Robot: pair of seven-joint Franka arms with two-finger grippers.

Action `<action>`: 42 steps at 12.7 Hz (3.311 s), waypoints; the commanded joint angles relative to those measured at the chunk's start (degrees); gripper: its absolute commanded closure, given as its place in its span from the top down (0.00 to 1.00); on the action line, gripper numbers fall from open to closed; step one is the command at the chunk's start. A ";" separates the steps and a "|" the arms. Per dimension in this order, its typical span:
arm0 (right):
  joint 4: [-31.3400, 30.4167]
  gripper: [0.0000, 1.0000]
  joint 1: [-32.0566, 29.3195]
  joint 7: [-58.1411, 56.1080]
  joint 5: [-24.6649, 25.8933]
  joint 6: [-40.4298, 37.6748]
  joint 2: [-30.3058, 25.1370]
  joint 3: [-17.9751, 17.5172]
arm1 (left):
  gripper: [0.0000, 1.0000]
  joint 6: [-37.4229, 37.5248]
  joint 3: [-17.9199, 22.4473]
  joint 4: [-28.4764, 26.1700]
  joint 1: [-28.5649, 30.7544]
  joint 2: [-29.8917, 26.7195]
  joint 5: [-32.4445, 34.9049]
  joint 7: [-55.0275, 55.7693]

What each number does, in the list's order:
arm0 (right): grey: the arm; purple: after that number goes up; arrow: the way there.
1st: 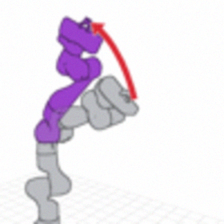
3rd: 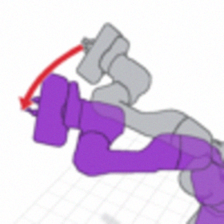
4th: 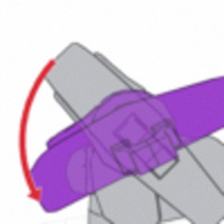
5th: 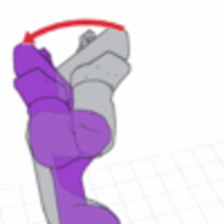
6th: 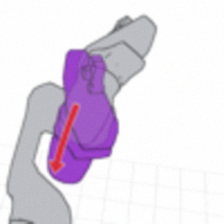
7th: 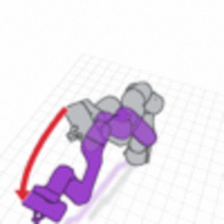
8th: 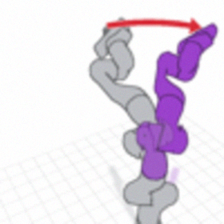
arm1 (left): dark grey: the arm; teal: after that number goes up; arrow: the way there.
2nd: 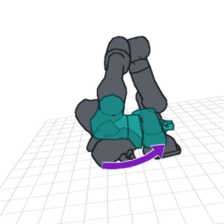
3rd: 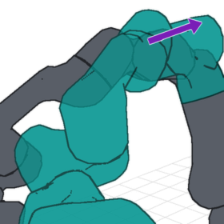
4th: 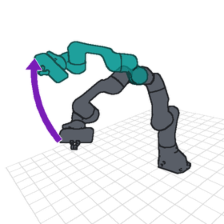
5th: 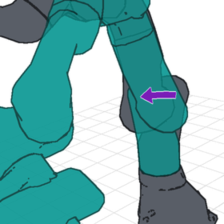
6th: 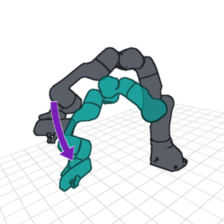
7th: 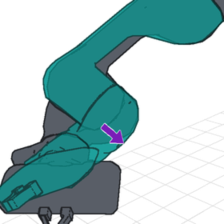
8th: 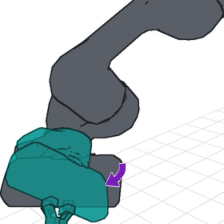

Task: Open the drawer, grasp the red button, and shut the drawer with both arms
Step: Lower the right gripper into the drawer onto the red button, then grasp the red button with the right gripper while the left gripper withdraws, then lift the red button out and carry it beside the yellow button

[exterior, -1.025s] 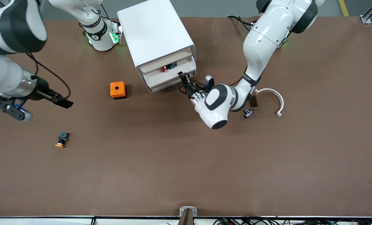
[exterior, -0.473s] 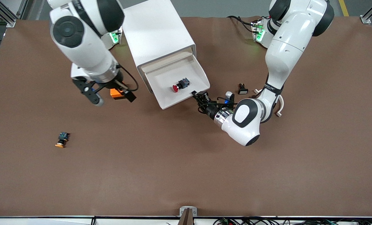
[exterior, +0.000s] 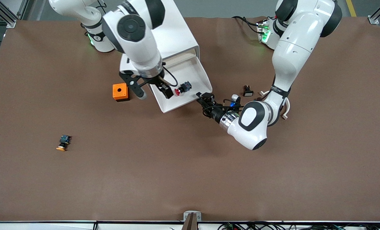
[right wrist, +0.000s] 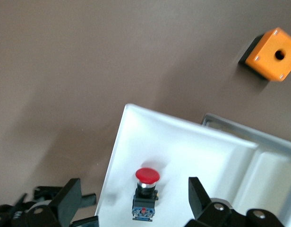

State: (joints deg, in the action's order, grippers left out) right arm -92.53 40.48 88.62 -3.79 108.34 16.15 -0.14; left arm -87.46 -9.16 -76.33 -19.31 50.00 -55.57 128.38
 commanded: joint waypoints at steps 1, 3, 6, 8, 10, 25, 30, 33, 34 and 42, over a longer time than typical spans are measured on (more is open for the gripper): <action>0.25 1.00 3.37 3.92 0.19 3.01 3.01 0.84 | 1.00 1.15 -0.33 1.88 1.81 -0.78 -0.86 -0.50; -2.46 1.00 5.39 6.12 0.36 6.69 3.28 0.84 | 1.00 1.24 -0.33 3.90 3.40 -0.78 -0.60 -0.67; -5.02 1.00 7.68 8.75 0.37 8.99 3.28 0.84 | 1.00 2.02 0.89 5.05 5.94 -1.65 1.33 -1.20; -5.29 1.00 8.39 9.81 0.37 9.00 3.54 0.84 | 1.00 4.04 0.90 5.14 9.10 -3.15 5.10 -2.60; -5.29 1.00 8.92 11.30 0.45 8.91 4.24 0.84 | 1.00 5.54 0.90 5.23 11.74 -5.95 10.62 -5.41; -5.29 0.41 10.77 13.95 2.47 11.37 8.29 0.84 | 1.00 10.38 0.90 6.99 17.73 -16.69 33.59 -37.84; -3.80 0.00 10.42 13.69 2.48 10.76 8.20 1.02 | 1.00 10.20 0.20 6.81 16.76 -19.32 41.92 -44.24; 5.05 0.00 4.55 6.61 1.43 -0.71 7.85 1.02 | 1.00 10.20 -0.95 6.38 17.90 -22.22 44.41 -56.96; 6.91 0.00 2.18 2.65 0.98 -3.63 7.50 1.02 | 1.00 10.29 -0.69 5.76 18.25 -22.84 44.32 -62.23; -2.71 0.00 -23.57 -52.17 1.77 1.40 3.37 1.28 | 1.00 6.18 -3.40 1.64 18.17 -23.81 44.58 -80.28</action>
State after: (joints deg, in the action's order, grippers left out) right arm -89.39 21.35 45.30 -2.48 104.86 21.22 2.36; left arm -78.28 -11.28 -71.29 -1.00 27.98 -12.27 51.28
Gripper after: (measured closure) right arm 0.586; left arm 0.000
